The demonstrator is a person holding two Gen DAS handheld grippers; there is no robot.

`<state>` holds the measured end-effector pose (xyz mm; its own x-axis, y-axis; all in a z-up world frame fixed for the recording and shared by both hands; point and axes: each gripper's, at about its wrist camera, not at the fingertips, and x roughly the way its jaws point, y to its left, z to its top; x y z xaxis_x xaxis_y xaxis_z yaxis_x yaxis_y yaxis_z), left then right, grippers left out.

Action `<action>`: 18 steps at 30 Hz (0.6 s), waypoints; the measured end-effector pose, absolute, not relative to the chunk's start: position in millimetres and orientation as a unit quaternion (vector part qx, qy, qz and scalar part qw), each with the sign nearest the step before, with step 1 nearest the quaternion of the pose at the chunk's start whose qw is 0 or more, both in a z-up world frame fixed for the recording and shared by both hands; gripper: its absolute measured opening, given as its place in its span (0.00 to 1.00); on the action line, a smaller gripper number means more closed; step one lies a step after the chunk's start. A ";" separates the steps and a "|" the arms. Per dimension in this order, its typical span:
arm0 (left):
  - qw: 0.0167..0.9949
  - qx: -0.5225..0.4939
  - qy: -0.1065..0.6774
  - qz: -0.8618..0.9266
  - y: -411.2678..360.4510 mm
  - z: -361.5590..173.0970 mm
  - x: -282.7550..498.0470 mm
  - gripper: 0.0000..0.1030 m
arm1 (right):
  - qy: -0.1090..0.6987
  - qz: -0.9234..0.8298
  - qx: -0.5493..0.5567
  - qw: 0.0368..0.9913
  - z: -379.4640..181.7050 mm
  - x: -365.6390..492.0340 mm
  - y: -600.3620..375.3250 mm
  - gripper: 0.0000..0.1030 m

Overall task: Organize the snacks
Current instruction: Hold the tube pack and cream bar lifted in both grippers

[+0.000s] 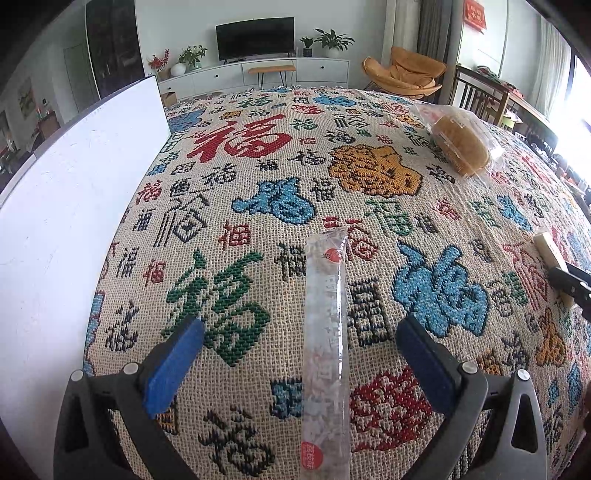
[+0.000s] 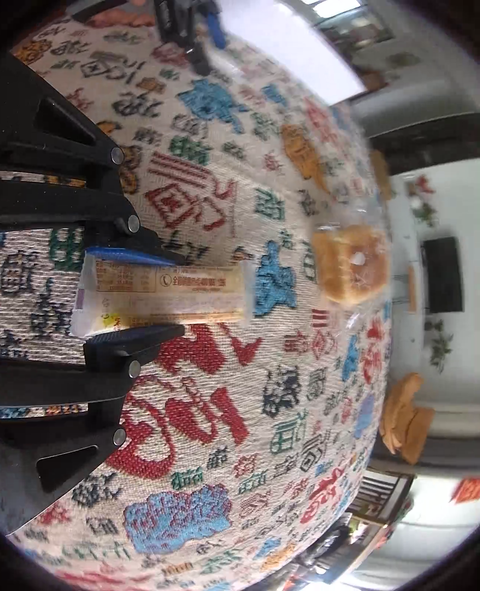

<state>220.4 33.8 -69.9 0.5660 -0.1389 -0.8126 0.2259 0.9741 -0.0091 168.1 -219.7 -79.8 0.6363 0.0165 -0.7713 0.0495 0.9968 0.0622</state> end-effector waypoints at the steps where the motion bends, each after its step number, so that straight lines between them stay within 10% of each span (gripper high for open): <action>1: 0.884 0.048 0.454 -0.103 33.7 -69.8 220.3 1.00 | 0.422 -0.004 0.039 0.906 -79.8 168.3 -218.6 0.52; 4: 0.884 0.048 0.454 -0.103 34.0 -69.7 220.3 1.00 | 0.434 0.009 0.002 0.901 -82.7 171.1 -204.2 0.78; 18: 0.883 0.046 0.454 -0.105 34.4 -69.8 220.3 1.00 | 0.438 0.001 -0.004 0.899 -85.9 170.1 -204.3 0.83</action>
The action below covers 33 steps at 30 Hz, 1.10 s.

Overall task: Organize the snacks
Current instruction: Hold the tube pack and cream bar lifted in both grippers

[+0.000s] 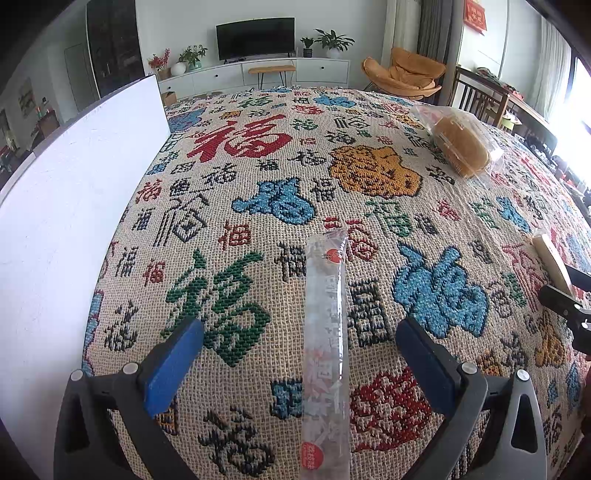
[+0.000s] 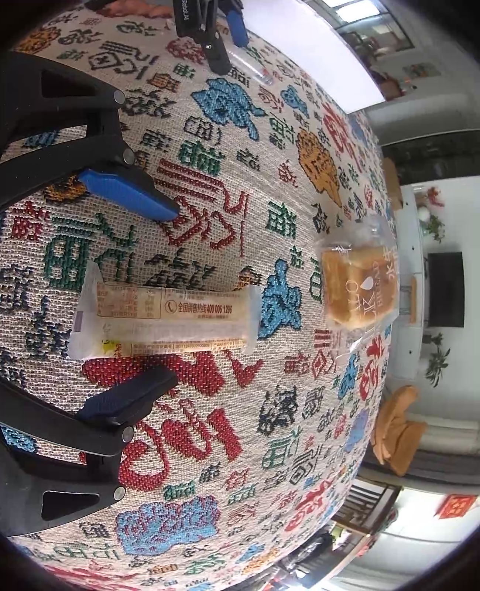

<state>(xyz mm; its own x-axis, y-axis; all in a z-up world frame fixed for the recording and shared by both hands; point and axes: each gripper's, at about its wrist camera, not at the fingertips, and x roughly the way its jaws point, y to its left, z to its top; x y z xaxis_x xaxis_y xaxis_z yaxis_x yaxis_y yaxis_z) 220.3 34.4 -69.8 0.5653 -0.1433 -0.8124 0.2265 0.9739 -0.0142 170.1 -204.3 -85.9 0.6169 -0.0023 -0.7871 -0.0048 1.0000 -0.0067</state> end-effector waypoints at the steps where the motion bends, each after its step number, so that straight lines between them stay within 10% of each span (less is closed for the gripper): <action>1: 0.883 0.046 0.454 -0.105 34.7 -69.9 220.4 1.00 | 0.438 0.001 -0.004 0.899 -85.7 170.1 -204.1 0.83; 28: 0.859 0.060 0.494 -0.121 33.0 -67.7 221.5 0.99 | 0.437 0.001 -0.004 0.899 -84.7 170.0 -204.8 0.83; 30: 0.849 0.068 0.508 -0.130 30.0 -63.6 217.8 0.83 | 0.437 0.001 -0.004 0.899 -84.7 170.0 -204.9 0.83; 32: 0.847 0.073 0.508 -0.141 27.9 -55.4 212.6 0.30 | 0.437 0.001 -0.003 0.899 -84.6 169.9 -205.2 0.83; 33: 0.843 0.073 0.514 -0.138 29.3 -53.0 212.8 0.21 | 0.437 0.002 -0.002 0.899 -84.4 170.0 -205.3 0.83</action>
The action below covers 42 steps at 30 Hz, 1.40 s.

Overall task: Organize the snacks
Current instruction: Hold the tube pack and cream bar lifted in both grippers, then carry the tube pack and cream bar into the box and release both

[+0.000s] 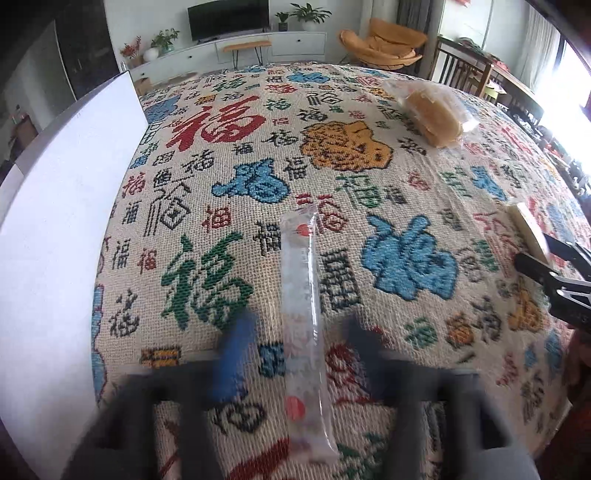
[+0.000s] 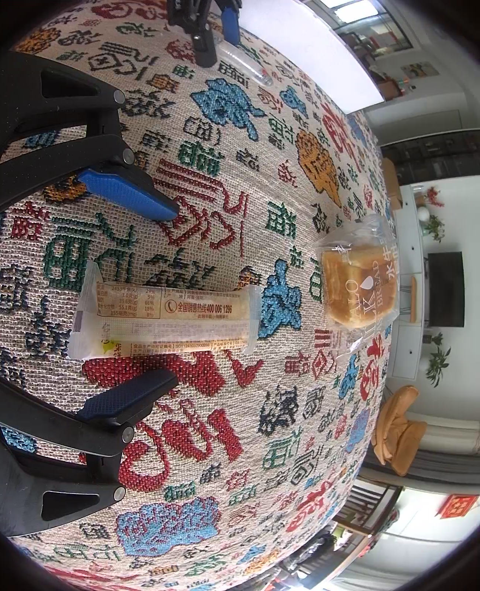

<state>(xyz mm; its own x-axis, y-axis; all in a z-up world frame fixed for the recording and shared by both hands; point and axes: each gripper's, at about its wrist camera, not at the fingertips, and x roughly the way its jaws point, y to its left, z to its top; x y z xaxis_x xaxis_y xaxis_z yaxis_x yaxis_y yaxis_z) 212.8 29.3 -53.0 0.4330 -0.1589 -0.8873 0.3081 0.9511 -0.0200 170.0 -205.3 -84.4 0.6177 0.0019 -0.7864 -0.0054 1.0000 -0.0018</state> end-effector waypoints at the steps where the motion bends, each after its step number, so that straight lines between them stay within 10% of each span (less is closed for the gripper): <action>1: 0.841 0.065 0.519 -0.140 32.3 -51.7 213.8 0.17 | 0.439 0.006 0.004 0.898 -83.7 170.2 -206.9 0.83; 8: 0.842 -0.024 0.510 -0.174 60.1 -41.5 192.9 0.17 | 0.523 0.060 0.165 0.834 -61.5 192.5 -235.7 0.80; 14: 0.853 -0.066 0.476 -0.206 70.6 -10.0 158.7 0.17 | 0.579 0.066 0.082 0.808 -68.5 215.2 -201.0 0.79; 16: 0.856 -0.078 0.463 -0.214 79.6 3.9 148.7 0.17 | 0.580 0.043 0.045 0.812 -70.9 214.9 -194.5 0.36; 17: 0.858 -0.087 0.456 -0.217 85.9 12.8 142.3 0.17 | 0.576 0.028 0.034 0.816 -69.2 213.3 -195.2 0.30; 25: 0.874 -0.173 0.394 -0.223 169.6 86.3 109.1 0.17 | 0.519 0.089 0.152 0.836 -14.8 191.7 -194.5 0.30; 34: 0.914 -0.176 0.359 -0.060 318.7 130.2 114.2 0.18 | 0.436 0.351 0.133 0.818 121.2 187.3 32.4 0.31; 36: 0.908 -0.161 0.386 -0.010 339.7 119.4 120.9 0.26 | 0.443 0.391 0.125 0.797 125.3 188.4 90.6 0.41; 38: 0.900 -0.153 0.406 0.037 356.4 106.4 123.1 0.73 | 0.466 0.406 0.118 0.777 114.8 188.7 127.8 0.66; 42: 0.900 -0.165 0.399 0.066 362.9 92.4 105.4 0.80 | 0.469 0.381 0.109 0.789 83.5 180.5 126.5 0.65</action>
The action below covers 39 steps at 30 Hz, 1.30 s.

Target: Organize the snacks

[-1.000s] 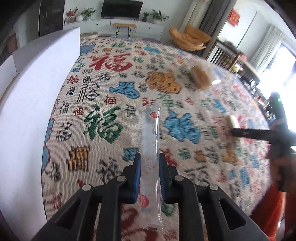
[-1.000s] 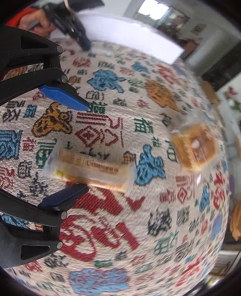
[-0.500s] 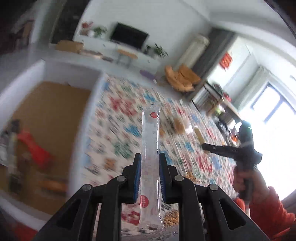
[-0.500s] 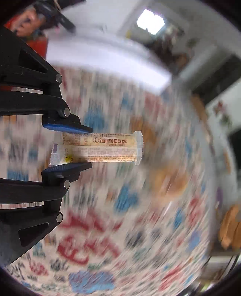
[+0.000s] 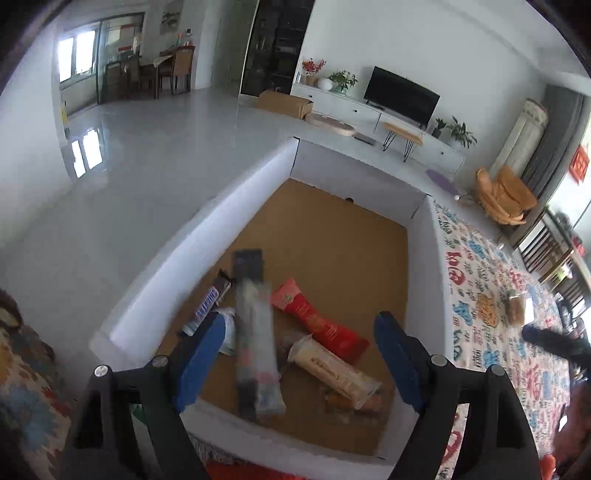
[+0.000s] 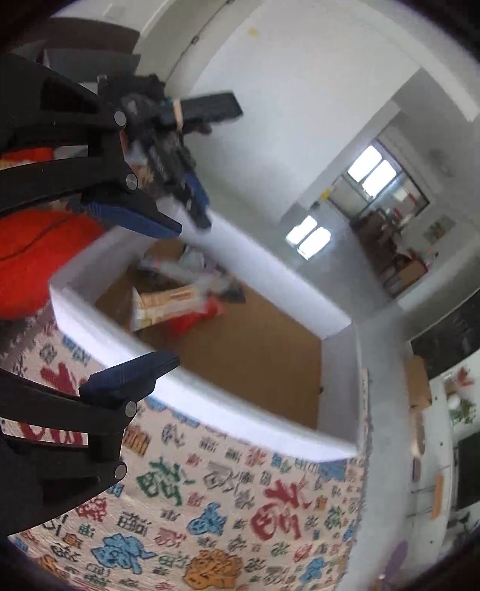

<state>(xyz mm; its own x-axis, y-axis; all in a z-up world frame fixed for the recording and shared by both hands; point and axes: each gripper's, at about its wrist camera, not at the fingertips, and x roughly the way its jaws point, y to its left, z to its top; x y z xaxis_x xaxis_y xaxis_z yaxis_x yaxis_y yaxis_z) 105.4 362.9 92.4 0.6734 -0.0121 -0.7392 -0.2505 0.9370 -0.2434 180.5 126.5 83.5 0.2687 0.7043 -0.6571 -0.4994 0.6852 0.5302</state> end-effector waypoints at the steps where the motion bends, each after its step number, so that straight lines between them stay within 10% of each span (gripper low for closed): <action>1: 0.900 -0.175 0.394 0.055 357.9 90.9 100.8 0.80 | 0.468 0.370 0.103 0.796 71.6 179.2 113.6 0.65; 17: 0.878 -0.064 0.440 -0.178 60.6 35.3 169.8 0.95 | 0.426 -0.091 -0.045 0.899 -78.7 152.9 -261.5 0.65; 39: 0.882 0.056 0.454 -0.111 -24.6 -71.3 236.3 1.00 | 0.431 -0.113 0.047 0.894 -80.0 149.1 -300.0 0.78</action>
